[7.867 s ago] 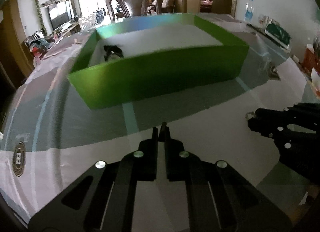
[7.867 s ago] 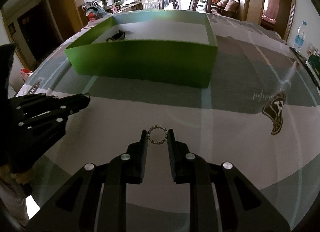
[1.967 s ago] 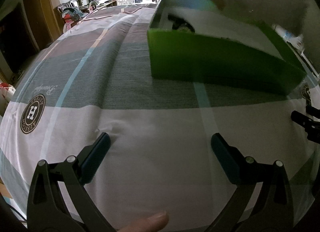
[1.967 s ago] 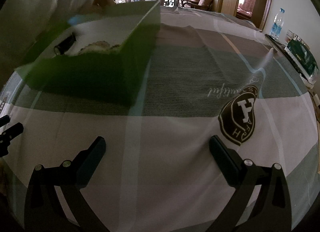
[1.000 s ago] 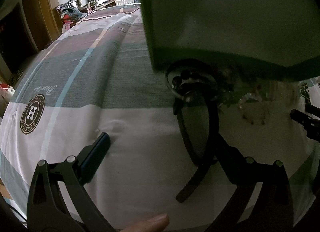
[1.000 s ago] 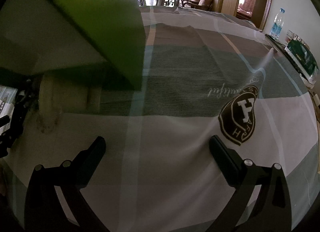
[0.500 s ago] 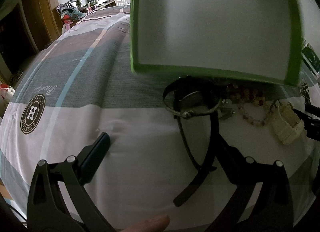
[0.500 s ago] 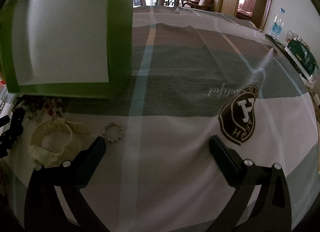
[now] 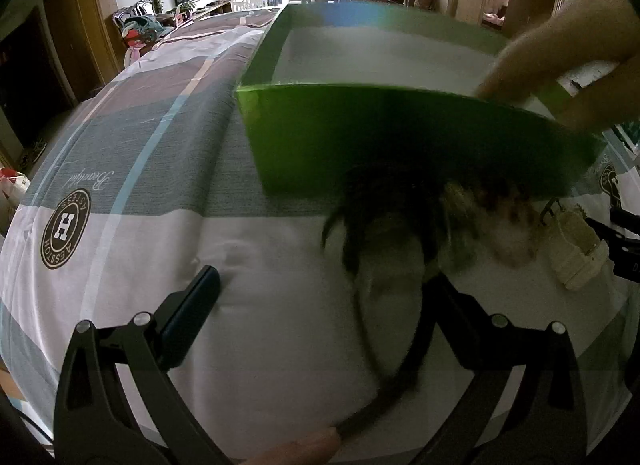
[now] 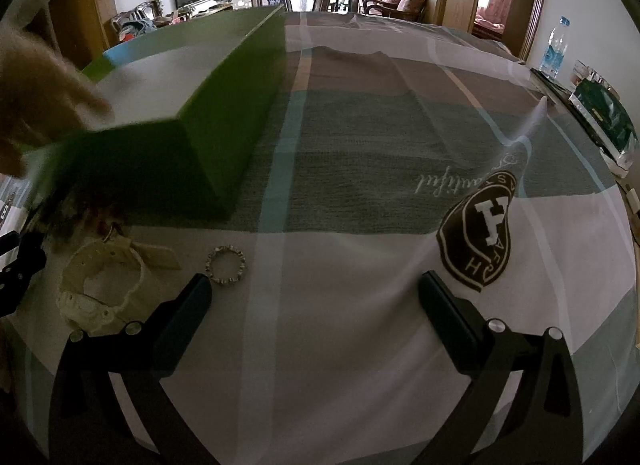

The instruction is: Organize jewelry

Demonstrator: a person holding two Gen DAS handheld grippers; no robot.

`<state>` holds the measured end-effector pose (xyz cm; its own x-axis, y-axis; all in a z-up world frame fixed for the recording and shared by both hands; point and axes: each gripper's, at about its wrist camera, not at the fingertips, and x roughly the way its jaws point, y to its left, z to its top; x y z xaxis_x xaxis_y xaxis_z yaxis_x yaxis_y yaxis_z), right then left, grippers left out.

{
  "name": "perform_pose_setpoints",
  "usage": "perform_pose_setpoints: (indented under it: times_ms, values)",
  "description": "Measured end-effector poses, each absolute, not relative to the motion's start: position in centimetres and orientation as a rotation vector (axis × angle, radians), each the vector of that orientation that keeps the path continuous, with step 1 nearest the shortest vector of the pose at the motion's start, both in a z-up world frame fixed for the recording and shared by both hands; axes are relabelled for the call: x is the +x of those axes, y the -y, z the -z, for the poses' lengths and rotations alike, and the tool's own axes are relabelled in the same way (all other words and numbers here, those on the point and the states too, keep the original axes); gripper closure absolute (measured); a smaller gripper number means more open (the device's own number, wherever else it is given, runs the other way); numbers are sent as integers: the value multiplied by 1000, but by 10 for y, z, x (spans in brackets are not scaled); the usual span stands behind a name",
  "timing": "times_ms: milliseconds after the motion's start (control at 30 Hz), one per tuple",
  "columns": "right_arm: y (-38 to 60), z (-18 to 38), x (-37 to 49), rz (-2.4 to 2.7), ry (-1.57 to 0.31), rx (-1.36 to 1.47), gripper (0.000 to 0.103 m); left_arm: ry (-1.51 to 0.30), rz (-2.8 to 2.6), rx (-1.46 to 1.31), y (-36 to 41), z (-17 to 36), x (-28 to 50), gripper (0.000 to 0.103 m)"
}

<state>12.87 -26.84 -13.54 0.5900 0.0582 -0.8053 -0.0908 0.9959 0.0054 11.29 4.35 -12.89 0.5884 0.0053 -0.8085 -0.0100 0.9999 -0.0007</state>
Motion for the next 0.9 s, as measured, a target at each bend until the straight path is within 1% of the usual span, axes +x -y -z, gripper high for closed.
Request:
perform_pose_setpoints:
  times_ms: [833, 900]
  values:
    - [267, 133, 129, -86, -952, -40, 2, -941, -11, -4, -43, 128, 114, 3]
    - [268, 126, 124, -58, -980, 25, 2, -940, -13, -2, -43, 128, 114, 3]
